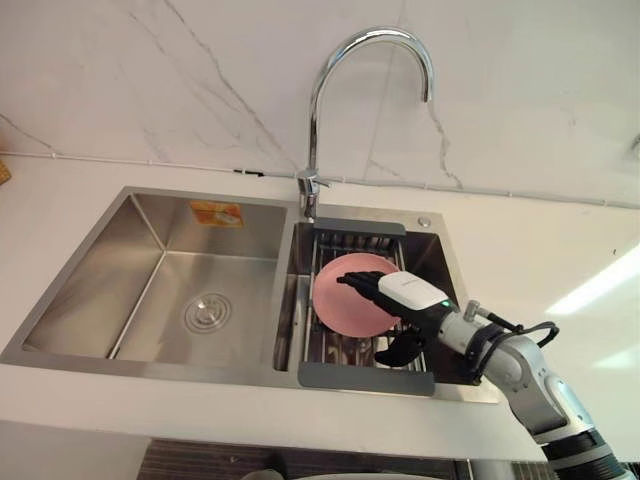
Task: Walk over to the sink, pick up the cup, carry it to the dishwasher, place the cup inside the dishwasher, then close the dishwasher door
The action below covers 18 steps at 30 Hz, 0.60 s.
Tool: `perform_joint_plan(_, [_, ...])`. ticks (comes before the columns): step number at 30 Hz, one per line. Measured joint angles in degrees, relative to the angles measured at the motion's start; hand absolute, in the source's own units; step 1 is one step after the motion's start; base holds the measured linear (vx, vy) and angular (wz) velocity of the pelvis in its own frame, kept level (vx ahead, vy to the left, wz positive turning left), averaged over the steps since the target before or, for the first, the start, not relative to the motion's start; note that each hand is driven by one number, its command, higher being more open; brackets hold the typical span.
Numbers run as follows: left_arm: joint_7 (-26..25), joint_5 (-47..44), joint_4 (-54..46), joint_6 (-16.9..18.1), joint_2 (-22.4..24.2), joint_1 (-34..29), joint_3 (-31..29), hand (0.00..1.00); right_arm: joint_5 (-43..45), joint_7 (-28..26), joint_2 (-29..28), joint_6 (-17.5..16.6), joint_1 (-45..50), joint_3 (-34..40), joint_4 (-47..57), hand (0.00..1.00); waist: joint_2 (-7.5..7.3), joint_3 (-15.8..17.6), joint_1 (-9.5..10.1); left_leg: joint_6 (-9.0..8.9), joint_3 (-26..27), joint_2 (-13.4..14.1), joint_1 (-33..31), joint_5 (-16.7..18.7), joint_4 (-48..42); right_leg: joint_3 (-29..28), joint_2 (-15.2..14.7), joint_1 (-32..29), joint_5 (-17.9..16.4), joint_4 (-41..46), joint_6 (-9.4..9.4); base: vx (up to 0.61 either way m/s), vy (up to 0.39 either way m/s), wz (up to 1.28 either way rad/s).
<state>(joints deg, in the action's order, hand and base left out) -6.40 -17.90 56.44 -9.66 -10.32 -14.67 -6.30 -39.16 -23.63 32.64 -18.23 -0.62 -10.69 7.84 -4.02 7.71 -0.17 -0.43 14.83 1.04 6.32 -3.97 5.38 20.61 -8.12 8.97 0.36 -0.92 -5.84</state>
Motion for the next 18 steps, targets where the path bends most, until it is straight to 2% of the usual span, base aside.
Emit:
perform_joint_plan(9, [-0.9,0.2,-0.5,-0.2,0.3,0.1,0.1,1.00,-8.2,6.8,-0.3,0.3,-2.0,-1.6,-1.7,1.00,0.12,0.1,0.92,0.28,-0.6,-0.1,-0.3,-0.2,0.0,0.6,-0.1,0.0,0.0,0.0,-0.01,0.00,0.000,0.03])
perform_joint_plan(18, [-0.9,1.2,-0.9,-0.3,0.3,0.1,0.3,1.00,-13.0,16.1,-2.4,2.6,-3.5,-3.7,-7.9,1.00,0.15,0.1,0.95,0.50,-1.4,-0.2,-0.2,-0.5,0.0,1.4,-0.1,0.5,0.0,0.0,0.00,-0.01,0.002,0.05])
